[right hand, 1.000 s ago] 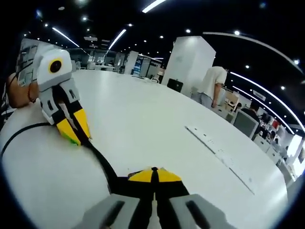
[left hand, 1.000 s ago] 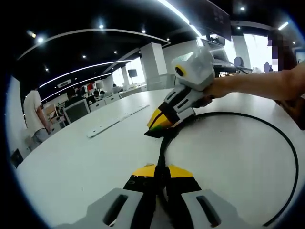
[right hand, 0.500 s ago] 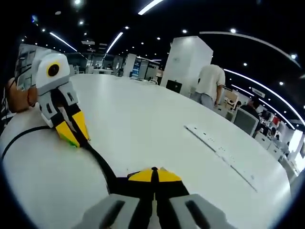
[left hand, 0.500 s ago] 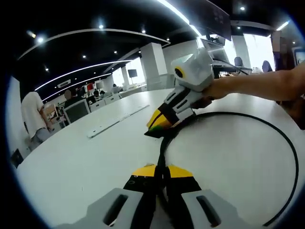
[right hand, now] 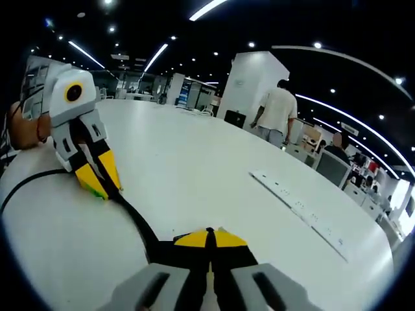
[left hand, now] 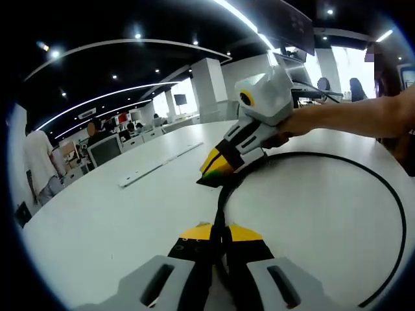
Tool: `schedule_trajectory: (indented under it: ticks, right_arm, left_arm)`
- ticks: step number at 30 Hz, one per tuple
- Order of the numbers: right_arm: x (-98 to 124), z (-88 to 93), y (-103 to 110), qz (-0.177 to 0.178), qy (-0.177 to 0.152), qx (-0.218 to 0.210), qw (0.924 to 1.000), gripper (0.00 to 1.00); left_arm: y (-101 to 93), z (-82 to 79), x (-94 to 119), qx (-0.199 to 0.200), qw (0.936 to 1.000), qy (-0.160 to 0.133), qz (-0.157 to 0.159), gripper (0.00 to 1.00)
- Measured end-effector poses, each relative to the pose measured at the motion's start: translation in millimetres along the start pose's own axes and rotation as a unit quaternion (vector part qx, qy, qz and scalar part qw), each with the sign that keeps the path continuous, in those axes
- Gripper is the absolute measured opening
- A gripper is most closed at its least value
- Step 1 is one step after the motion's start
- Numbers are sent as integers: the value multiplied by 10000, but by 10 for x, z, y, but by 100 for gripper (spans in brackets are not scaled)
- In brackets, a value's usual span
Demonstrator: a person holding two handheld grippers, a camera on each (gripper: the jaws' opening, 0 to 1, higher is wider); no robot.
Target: Find the charging cable on the desk, coil it up and secure with Velcro.
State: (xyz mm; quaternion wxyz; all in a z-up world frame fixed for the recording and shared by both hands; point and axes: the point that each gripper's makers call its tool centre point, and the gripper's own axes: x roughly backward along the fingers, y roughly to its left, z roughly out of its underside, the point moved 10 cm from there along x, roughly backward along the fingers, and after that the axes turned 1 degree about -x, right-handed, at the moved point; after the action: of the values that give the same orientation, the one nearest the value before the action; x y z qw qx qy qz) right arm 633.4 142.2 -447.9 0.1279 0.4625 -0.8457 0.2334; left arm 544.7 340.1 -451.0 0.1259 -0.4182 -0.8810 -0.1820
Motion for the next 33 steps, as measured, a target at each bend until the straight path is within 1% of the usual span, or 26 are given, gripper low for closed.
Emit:
schedule_trajectory:
  ticks: [2, 5, 18, 26, 29, 33]
  right_arm:
    - [20, -3, 10, -4, -7, 6, 10000, 3]
    - [59, -26, 23, -13, -67, -58, 10000, 7]
    - [189, -71, 71, 22, -113, -77, 9999, 14]
    - [318, -140, 110, 67, -278, -145, 9995, 17]
    - [405, -158, 132, 126, -342, -167, 9992, 17]
    - [528, -233, 169, 173, -522, -265, 9981, 18]
  left_arm:
    - [3, 0, -2, 3, 10000, -1, 1, 8]
    - [4, -2, -2, -2, 10000, 2, 0, 8]
    - [-18, -6, 22, -30, 10000, 7, -7, 8]
    - [-12, -5, 24, -45, 10000, 8, -10, 8]
    - [-10, -7, 21, -38, 10000, 9, -15, 8]
    - [-2, -9, 18, -27, 10000, 11, -16, 8]
